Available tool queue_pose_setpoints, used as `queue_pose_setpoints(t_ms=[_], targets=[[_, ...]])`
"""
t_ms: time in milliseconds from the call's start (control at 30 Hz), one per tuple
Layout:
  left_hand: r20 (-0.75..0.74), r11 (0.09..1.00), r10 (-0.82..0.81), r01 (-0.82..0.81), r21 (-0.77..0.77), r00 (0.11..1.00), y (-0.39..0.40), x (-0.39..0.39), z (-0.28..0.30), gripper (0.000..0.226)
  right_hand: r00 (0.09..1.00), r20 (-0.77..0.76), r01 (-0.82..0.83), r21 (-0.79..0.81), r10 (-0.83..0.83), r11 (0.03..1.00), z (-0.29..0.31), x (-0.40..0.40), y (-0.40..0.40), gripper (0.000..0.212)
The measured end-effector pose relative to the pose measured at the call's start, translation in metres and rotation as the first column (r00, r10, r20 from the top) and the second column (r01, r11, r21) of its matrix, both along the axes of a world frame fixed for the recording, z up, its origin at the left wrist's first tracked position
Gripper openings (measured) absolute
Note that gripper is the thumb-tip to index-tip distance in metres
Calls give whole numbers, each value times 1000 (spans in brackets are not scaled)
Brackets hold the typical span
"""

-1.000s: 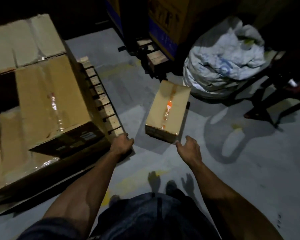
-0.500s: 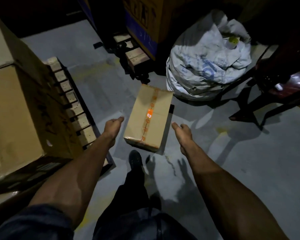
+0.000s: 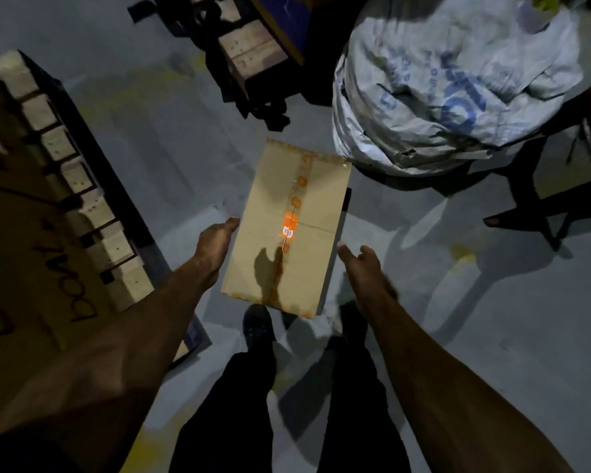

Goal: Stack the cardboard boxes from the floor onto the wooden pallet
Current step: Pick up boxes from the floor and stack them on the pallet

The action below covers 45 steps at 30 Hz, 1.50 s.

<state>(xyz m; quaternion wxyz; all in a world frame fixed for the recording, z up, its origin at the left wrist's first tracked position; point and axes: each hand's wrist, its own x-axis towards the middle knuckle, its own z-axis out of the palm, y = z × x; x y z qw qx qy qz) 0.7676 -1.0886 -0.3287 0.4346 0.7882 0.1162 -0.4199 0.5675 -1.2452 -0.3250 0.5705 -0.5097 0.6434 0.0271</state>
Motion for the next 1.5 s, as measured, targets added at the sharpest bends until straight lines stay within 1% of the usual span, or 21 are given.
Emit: queue_pose_setpoints(t_ms=[100, 200, 267, 367, 500, 600, 667, 700, 733, 833, 867, 967, 1000, 1100, 1167, 1333, 1367, 1400, 1467, 1500], targets=[[20, 1000, -15, 15, 25, 1000, -18, 9, -45, 56, 999, -10, -30, 13, 30, 999, -53, 12, -23, 83], [56, 998, -17, 14, 67, 998, -26, 12, -94, 52, 996, -15, -87, 22, 87, 996, -101, 14, -41, 69], [72, 994, -33, 25, 108, 997, -28, 15, -127, 52, 994, -17, -110, 31, 110, 993, -138, 15, -51, 66], [91, 983, -62, 45, 178, 994, -30, 18, -173, 56, 987, -47, -153, 45, 155, 987, -192, 20, -62, 73], [83, 962, -89, 64, 267, 993, -37, 19, -225, 57, 991, -49, -120, 78, 124, 990, -250, 25, -70, 95], [80, 951, -113, 84, 298, 990, -40, 24, -260, 51, 997, -7, -76, 86, 77, 993, -275, 34, -68, 110], [71, 947, -129, 102, 305, 989, -44, 28, -277, 54, 998, 25, -58, 50, 57, 997, -298, 37, -65, 124], [77, 943, -143, 112, 312, 987, -45, 31, -283, 56, 998, 41, -50, 22, 50, 998, -308, 37, -63, 127], [85, 939, -157, 122, 321, 984, -46, 34, -289, 58, 997, 53, -47, 4, 47, 999, -318, 38, -61, 127], [58, 935, -180, 153, 321, 982, -45, 46, -300, 65, 997, 77, -19, -17, 21, 1000, -330, 42, -55, 111], [50, 938, -180, 156, 309, 982, -45, 50, -303, 65, 996, 87, -6, -33, 9, 999, -335, 41, -54, 112], [60, 948, -179, 156, 279, 982, -48, 54, -308, 70, 990, 133, 55, -76, -44, 996, -350, 39, -49, 128], [74, 954, -170, 145, 262, 983, -49, 53, -309, 67, 989, 139, 54, -73, -43, 996, -353, 37, -48, 129], [105, 970, -129, 103, 221, 986, -53, 47, -310, 43, 992, 110, 68, -76, -60, 995, -355, 39, -50, 128], [122, 974, -115, 88, 208, 986, -54, 44, -309, 40, 991, 122, 61, -87, -50, 994, -358, 36, -51, 122], [204, 973, -88, 40, 228, 975, -48, 34, -297, 29, 990, 139, -7, -47, 13, 999, -335, 32, -53, 80], [219, 970, -92, 38, 239, 971, -47, 29, -289, 31, 991, 136, -15, -45, 21, 999, -332, 30, -54, 72], [229, 967, -100, 40, 252, 968, -45, 26, -283, 39, 991, 133, -17, -50, 24, 999, -327, 28, -55, 65], [248, 959, -96, 23, 281, 964, -39, 21, -265, 68, 991, 126, -33, -53, 39, 998, -310, 27, -57, 59], [254, 957, -90, 14, 289, 963, -36, 20, -255, 74, 990, 124, -54, -58, 61, 997, -300, 27, -58, 59]])
